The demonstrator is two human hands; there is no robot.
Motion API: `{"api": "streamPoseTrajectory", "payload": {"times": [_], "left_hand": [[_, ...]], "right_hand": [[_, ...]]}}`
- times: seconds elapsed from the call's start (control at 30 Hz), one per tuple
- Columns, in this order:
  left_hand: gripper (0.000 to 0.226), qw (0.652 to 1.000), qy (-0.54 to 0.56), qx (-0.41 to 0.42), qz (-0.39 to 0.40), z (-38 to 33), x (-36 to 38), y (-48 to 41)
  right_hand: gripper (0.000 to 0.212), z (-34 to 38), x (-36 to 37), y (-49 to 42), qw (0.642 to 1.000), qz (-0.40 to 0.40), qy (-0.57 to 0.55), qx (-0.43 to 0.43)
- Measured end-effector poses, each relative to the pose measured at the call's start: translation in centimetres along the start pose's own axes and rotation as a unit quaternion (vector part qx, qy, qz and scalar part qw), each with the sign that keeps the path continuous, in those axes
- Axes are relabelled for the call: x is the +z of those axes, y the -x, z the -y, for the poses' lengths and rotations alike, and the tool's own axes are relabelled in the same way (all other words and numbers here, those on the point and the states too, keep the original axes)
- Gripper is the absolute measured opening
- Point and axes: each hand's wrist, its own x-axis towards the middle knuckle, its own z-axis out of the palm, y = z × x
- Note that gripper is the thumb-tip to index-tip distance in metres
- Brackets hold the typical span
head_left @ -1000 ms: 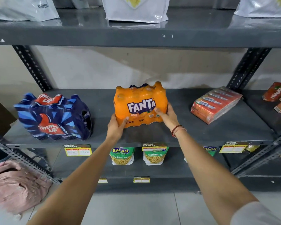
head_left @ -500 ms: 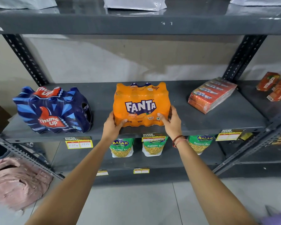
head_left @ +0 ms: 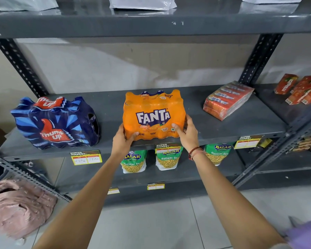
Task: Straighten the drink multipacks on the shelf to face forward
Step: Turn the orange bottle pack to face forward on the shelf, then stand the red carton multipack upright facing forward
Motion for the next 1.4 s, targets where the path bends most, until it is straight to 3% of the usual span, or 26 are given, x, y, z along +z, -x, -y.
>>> {"api": "streamPoseTrajectory", "payload": {"times": [0.33,0.47,0.57,0.63,0.7,0.77,0.87,1.1,1.27,1.4], "left_hand": [[0.065,0.999,-0.016,-0.010,-0.034,-0.5,0.3,0.3],[0.064,0.983,0.043,0.003,-0.178,-1.8,1.3,2.5],[0.043,0.958,0.077,0.070,-0.266,-3.8,4.7,5.7],[0.029,0.965,0.069,0.113,-0.225,-5.3,8.3,6.9],[0.018,0.979,0.069,0.138,-0.132,-6.9,12.1,6.9],[0.020,0.986,0.049,0.152,-0.043,-8.6,15.4,5.9],[0.030,0.989,0.024,0.145,0.028,-11.0,19.7,2.9],[0.057,0.995,-0.010,0.042,0.095,-15.3,28.1,-4.1],[0.082,0.986,0.114,-0.090,0.086,-17.7,33.1,-6.1],[0.089,0.977,0.174,-0.109,0.058,-17.4,35.2,-6.6]], "right_hand": [[0.063,-0.7,-0.8,-0.7,0.999,0.016,-0.012,-0.037],[0.065,-1.6,-2.8,-1.5,0.999,0.013,-0.040,-0.031],[0.058,-2.0,-5.9,-3.0,0.997,-0.020,-0.071,-0.029],[0.049,-2.3,-8.5,-4.7,0.995,-0.051,-0.075,-0.035],[0.043,-2.8,-11.2,-6.7,0.993,-0.080,-0.070,-0.043],[0.038,-3.2,-13.6,-8.9,0.992,-0.106,-0.036,-0.051],[0.039,-4.2,-16.8,-12.1,0.989,-0.136,0.024,-0.047],[0.056,-6.6,-21.2,-19.1,0.979,-0.114,0.169,-0.011],[0.076,-7.9,-23.2,-23.6,0.968,-0.084,0.229,0.055],[0.093,-8.9,-24.7,-25.9,0.962,-0.046,0.257,0.085]]}}
